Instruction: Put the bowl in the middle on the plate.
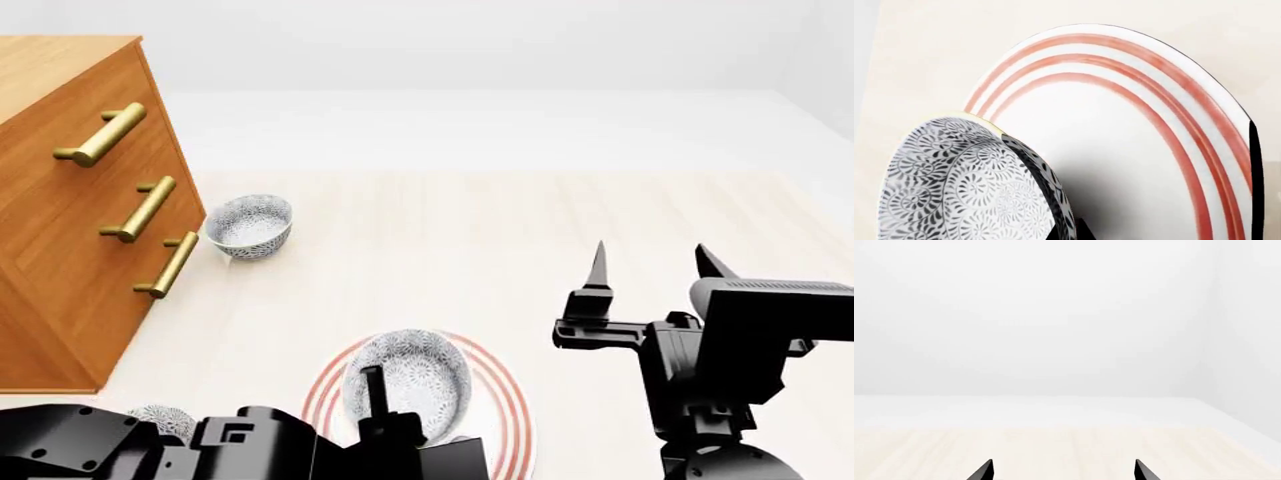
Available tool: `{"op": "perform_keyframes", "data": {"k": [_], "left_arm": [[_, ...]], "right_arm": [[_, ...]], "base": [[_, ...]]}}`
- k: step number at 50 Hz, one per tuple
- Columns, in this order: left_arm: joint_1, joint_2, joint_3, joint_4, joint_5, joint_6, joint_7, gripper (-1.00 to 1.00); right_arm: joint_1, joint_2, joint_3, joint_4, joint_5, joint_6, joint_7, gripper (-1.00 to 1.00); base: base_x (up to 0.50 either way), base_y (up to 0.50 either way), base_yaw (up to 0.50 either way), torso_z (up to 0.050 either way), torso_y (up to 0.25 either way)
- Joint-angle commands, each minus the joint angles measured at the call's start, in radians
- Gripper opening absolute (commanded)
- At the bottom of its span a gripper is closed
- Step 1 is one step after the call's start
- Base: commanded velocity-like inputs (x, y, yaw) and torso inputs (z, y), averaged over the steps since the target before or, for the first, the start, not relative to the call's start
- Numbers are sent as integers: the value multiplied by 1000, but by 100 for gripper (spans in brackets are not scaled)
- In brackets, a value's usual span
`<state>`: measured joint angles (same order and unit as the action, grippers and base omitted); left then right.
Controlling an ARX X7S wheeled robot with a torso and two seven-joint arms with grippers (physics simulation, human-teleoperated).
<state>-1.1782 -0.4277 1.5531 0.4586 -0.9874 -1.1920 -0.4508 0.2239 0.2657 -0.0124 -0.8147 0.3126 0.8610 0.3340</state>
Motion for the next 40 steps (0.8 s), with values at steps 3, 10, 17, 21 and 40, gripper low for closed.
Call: {"op": "perform_keyframes", "data": {"k": [3, 10, 17, 21, 40], "left_arm": [[0, 1, -1, -10, 24, 4, -4, -100], [-6, 4, 0, -10, 15, -1, 5, 100], [-17, 7, -10, 0, -13, -26, 1, 100], [-21, 6, -13, 6, -20, -31, -1, 100], [-184, -61, -271, 215, -614, -192, -291, 100]], "right_arm": [[0, 5, -5, -2, 5, 0, 7, 100], [2, 6, -4, -2, 9, 0, 10, 100], [5, 9, -2, -6, 15, 5, 13, 100], [2, 10, -5, -5, 15, 0, 15, 100], [9, 14, -15, -10, 25, 2, 22, 100]], "base": [[0, 0, 0, 0, 3], [0, 0, 0, 0, 0], [0, 0, 0, 0, 0], [0, 0, 0, 0, 0], [0, 0, 0, 0, 0]]}}
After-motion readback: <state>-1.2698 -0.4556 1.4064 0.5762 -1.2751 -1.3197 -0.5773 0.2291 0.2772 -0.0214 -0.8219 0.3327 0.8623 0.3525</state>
